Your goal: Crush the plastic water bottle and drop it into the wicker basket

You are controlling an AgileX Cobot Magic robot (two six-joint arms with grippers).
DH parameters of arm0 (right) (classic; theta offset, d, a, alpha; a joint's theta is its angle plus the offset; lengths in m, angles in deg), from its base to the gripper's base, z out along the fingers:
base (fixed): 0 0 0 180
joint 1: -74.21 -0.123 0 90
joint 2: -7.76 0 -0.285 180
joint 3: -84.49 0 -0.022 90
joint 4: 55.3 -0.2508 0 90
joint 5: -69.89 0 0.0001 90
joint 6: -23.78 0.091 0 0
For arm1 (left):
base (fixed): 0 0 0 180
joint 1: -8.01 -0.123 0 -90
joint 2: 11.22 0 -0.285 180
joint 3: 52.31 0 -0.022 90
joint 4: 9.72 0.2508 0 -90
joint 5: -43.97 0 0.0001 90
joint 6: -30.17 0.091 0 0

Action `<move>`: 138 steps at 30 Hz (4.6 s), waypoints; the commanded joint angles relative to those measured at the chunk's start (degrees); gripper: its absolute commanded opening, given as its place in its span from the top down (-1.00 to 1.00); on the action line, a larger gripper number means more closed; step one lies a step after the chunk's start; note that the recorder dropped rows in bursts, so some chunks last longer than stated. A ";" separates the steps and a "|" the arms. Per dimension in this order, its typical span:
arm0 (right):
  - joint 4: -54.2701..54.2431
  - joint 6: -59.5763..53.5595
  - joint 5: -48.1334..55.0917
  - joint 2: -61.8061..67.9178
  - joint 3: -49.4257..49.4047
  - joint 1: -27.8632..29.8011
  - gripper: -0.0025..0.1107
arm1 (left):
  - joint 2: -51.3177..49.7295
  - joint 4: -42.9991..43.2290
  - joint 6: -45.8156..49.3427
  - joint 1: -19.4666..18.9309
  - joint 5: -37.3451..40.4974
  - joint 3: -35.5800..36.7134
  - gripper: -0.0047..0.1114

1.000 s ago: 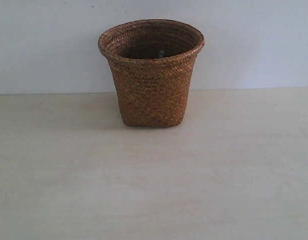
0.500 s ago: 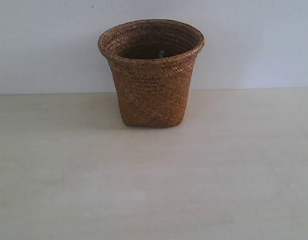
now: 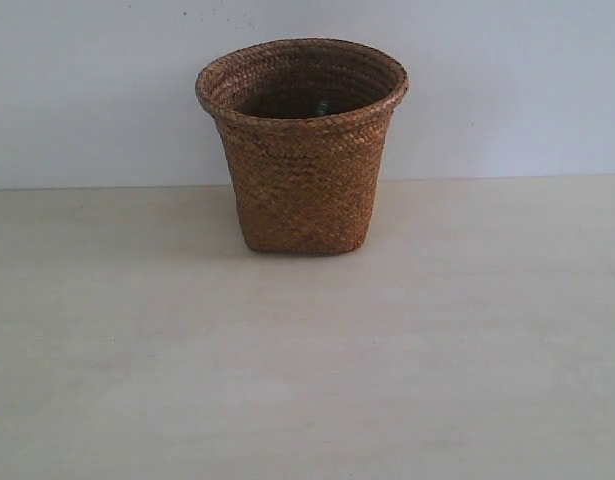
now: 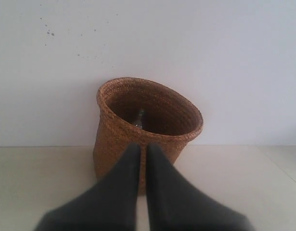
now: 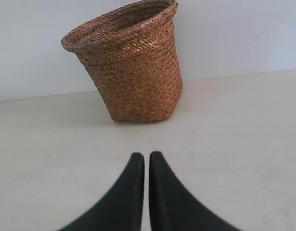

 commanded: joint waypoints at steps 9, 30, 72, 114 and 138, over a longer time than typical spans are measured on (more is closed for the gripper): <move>-0.21 -0.01 0.87 -0.13 0.01 0.20 0.96 | 0.72 0.18 2.41 -0.14 0.33 0.24 0.85; -0.21 -0.01 1.00 -0.13 0.01 0.20 0.96 | 18.03 24.18 -20.78 -13.41 -4.23 18.25 0.85; -1.13 -0.01 0.98 -0.13 0.01 0.20 0.96 | 36.47 21.99 -16.21 -20.07 -4.26 43.24 0.85; -1.11 0.11 1.11 -0.13 0.01 0.20 0.96 | 36.47 22.01 -16.21 -20.07 -4.00 43.24 0.85; 21.84 0.11 9.72 -15.30 -7.05 25.13 0.96 | 36.47 22.01 -16.21 -20.07 -4.00 43.24 0.85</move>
